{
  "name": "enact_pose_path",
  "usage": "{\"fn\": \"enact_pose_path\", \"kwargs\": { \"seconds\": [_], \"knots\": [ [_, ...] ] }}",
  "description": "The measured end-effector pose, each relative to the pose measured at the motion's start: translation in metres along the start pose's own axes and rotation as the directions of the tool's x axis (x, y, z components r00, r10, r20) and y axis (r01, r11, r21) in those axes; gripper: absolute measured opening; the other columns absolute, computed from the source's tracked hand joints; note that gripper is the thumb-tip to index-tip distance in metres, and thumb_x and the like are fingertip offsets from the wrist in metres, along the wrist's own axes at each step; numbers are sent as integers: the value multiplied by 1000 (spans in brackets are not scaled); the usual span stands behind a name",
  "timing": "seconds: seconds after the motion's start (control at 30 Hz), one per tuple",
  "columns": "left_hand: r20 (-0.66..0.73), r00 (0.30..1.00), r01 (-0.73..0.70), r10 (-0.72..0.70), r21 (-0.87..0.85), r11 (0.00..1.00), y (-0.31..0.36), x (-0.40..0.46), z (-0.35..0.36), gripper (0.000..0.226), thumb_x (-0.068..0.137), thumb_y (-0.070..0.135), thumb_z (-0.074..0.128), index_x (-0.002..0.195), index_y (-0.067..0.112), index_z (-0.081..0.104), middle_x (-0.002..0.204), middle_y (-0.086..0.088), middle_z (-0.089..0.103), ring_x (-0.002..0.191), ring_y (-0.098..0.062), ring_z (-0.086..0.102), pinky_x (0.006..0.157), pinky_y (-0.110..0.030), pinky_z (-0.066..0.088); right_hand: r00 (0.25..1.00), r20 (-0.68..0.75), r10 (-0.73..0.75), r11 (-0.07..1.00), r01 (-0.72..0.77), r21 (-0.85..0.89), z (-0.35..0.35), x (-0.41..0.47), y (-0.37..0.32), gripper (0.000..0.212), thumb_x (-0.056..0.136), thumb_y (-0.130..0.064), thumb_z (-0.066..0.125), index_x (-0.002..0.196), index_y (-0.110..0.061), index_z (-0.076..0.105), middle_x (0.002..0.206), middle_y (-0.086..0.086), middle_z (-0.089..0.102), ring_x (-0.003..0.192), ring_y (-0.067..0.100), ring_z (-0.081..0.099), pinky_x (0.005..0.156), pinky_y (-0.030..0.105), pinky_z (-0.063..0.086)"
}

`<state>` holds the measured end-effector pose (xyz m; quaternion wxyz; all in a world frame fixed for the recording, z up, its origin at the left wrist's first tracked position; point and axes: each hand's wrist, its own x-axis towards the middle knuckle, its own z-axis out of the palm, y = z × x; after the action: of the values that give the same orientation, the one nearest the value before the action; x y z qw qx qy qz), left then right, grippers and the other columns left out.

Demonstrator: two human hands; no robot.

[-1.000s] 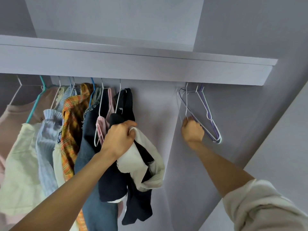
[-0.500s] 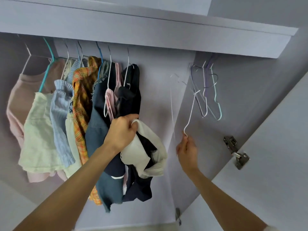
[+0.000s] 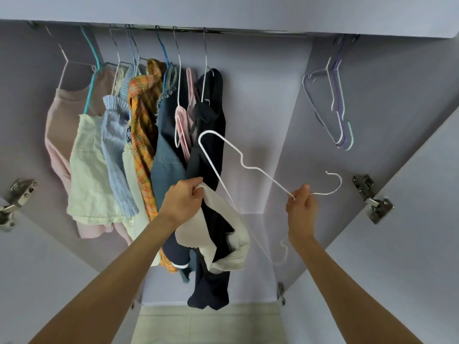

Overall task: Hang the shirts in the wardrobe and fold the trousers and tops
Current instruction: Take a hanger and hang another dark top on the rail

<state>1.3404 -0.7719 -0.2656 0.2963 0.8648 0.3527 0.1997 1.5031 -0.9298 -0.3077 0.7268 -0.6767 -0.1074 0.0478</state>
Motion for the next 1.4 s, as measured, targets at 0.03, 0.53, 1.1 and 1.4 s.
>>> {"fn": "enact_pose_path", "kwargs": {
  "seconds": [0.03, 0.53, 1.1, 1.4],
  "knots": [
    [10, 1000, 7, -7, -16, 1000, -2, -1, -1, 37, 94, 8, 45, 130, 9, 54, 98, -18, 68, 96, -35, 61, 83, -31, 43, 1000, -11, 1, 998, 0, 59, 4, 0, -7, 43, 102, -28, 28, 60, -18, 34, 49, -3, 33, 41, 2, 30, 43, 17, 28],
    [81, 983, -137, 163, -264, 955, 22, -26, -63, 33, 95, 7, 47, 127, 8, 55, 102, -10, 61, 92, -16, 51, 83, -27, 41, 992, 128, 9, 985, -31, 171, 59, -25, -6, 42, 103, -25, 25, 61, -19, 27, 56, -2, 27, 45, 3, 27, 46, 13, 28],
    [92, 996, 28, 2, -320, 947, 10, -36, -78, 20, 93, 4, 51, 111, 11, 56, 67, -14, 43, 58, -9, 46, 55, -14, 40, 994, 28, 106, 990, -103, -95, 68, 4, -7, 40, 102, -27, 21, 65, -19, 32, 65, -2, 37, 62, 14, 39, 72, 29, 34],
    [197, 971, 42, 131, -690, 723, 30, -42, -80, 15, 96, 0, 42, 104, 12, 47, 71, -17, 38, 59, -11, 42, 56, -17, 39, 936, 168, 310, 909, -344, 235, 91, -25, 2, 40, 101, -25, 28, 62, -18, 28, 44, -8, 30, 40, 7, 28, 51, 24, 30]
  ]
}}
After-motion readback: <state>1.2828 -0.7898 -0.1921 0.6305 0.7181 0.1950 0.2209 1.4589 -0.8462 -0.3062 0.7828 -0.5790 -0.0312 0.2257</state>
